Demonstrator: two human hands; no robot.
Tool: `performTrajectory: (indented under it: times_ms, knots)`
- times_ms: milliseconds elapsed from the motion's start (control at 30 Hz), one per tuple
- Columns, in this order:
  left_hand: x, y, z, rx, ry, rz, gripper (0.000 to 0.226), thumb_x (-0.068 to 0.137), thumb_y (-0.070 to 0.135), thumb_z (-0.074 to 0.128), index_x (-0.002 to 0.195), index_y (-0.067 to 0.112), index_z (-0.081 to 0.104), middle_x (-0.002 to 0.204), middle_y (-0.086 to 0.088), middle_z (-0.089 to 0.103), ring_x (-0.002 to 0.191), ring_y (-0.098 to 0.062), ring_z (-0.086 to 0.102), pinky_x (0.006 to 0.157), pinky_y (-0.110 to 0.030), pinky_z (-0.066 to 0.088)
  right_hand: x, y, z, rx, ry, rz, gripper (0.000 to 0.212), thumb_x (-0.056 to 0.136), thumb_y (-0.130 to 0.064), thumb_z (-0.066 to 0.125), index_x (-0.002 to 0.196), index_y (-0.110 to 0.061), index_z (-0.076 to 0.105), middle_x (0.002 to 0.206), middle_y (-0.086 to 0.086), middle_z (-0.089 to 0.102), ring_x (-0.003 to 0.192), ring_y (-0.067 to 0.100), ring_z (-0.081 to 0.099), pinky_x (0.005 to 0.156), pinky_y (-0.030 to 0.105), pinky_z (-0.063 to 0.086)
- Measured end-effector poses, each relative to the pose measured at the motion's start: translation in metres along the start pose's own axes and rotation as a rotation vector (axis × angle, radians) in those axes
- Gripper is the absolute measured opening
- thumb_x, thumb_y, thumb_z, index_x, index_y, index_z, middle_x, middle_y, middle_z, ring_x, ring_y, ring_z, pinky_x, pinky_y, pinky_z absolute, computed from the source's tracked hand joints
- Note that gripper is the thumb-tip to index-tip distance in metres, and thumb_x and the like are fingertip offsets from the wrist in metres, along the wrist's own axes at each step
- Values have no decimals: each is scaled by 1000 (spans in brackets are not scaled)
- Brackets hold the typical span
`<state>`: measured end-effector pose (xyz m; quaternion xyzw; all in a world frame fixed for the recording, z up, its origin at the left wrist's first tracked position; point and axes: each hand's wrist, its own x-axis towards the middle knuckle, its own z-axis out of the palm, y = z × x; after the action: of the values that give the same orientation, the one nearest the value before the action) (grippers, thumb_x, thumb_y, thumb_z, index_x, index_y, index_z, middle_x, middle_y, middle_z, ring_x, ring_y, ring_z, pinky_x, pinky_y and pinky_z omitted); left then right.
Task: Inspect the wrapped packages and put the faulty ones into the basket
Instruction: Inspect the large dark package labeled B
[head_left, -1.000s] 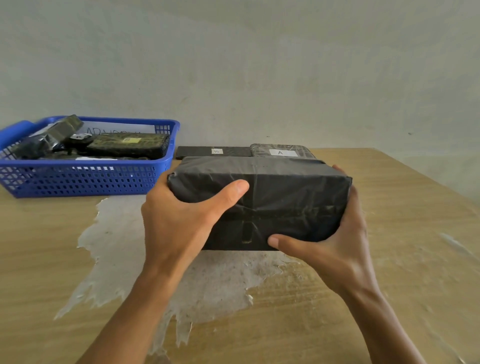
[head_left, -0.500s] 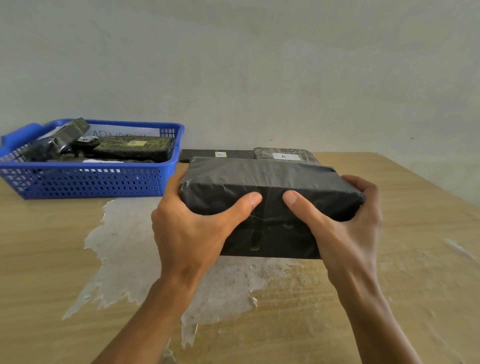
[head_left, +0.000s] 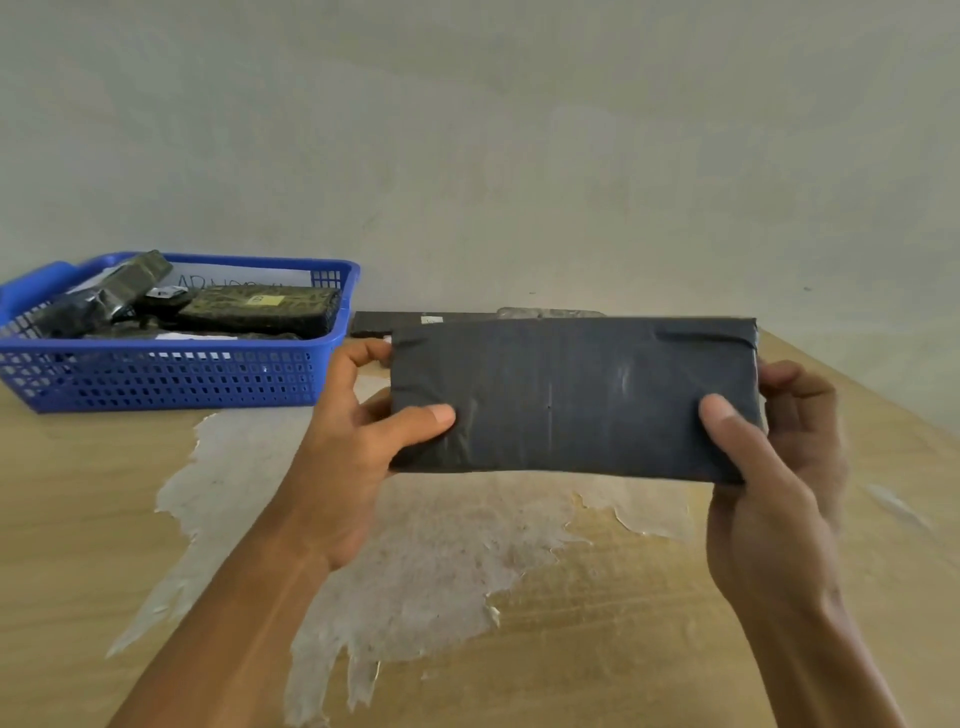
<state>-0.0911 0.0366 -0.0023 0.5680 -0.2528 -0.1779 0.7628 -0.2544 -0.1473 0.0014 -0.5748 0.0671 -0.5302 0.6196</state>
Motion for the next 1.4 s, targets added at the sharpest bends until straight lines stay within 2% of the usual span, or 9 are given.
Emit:
performTrajectory:
  times_ms: [133,267,567,733,867,1033,1167,1267,1400]
  knots:
    - [4,-4,-12,-28,-102,117,103,49,10,84,143,28,46,119,-5,71,104,-19,71,77,-26,58,6,-8,-17,-10,-78,84,77,69,12,57,139,-21,49,125,-8,64,107,7,66,80,18,56]
    - [3,-5,-12,73,-234,178,99,54,4,83,145,22,48,127,-1,69,120,-21,64,85,-28,58,8,-4,-31,-142,-150,293,108,52,16,64,148,-31,49,135,-8,54,103,14,66,68,19,57]
    - [2,-6,-11,236,-328,167,90,53,-7,76,126,33,44,119,17,65,115,-11,63,76,-34,61,19,3,-55,-261,-357,377,116,23,-12,84,133,-43,60,134,-4,59,115,25,64,77,33,61]
    - [5,-7,-13,251,-343,162,109,38,6,86,132,36,42,130,18,59,120,-8,60,84,-28,58,24,-12,-56,-455,-483,311,121,26,-21,86,138,-49,51,131,-6,57,105,13,64,71,35,61]
    - [17,4,-13,226,-371,189,114,33,8,83,138,33,46,134,6,60,121,-20,60,77,-31,58,34,-28,-52,-788,-657,274,117,35,-48,89,139,-56,38,137,-17,45,116,9,54,85,33,58]
    - [38,22,5,217,-440,194,109,31,8,75,135,27,50,122,8,66,107,-14,65,63,-24,55,49,-46,-49,-895,-710,291,117,29,-53,90,133,-44,38,124,-15,49,105,10,57,66,33,61]
    - [58,26,33,90,-304,138,99,41,8,76,137,26,54,121,5,67,106,-12,64,70,-26,55,50,-45,-51,-904,-502,189,118,29,-61,81,140,-42,45,123,-23,51,104,4,57,72,24,53]
    - [62,21,66,123,-107,-2,107,46,52,81,146,41,41,145,2,49,128,-21,53,89,-44,50,45,-31,-46,-838,-186,165,120,29,-64,81,141,-34,48,122,-19,54,105,7,58,80,38,58]
    - [49,9,115,102,-209,-219,115,47,66,83,145,53,24,139,6,54,118,-27,60,91,-57,53,38,-16,-37,-783,-12,223,132,29,-71,78,148,-30,40,130,-10,51,114,16,56,88,40,56]
